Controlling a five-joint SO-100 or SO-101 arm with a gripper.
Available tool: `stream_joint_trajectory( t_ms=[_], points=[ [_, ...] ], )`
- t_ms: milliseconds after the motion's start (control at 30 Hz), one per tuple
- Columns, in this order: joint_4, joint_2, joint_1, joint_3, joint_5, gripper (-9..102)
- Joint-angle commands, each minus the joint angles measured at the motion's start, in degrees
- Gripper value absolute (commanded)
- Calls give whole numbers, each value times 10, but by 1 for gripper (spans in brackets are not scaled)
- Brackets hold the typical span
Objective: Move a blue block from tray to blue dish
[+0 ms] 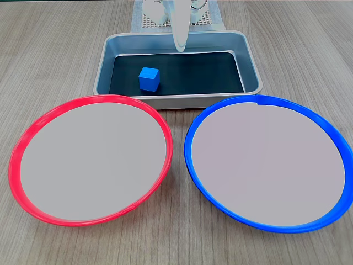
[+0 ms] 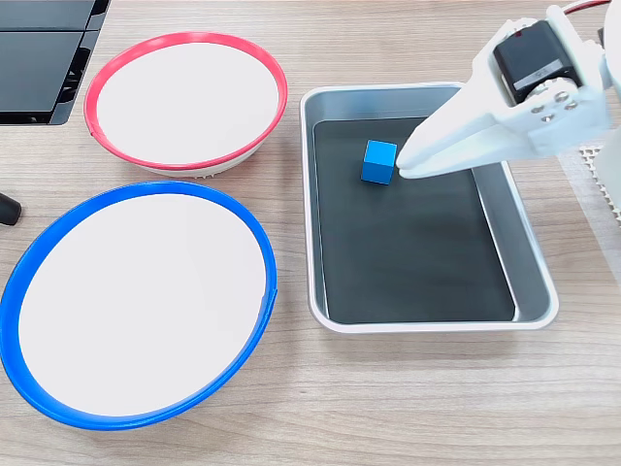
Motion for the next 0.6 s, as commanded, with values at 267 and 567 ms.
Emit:
stream_joint_trajectory(
  t_ms=[267, 567],
  points=[
    [-64, -152, 38, -174, -359, 0],
    [64, -491, 83, -354, -612, 0]
  ],
)
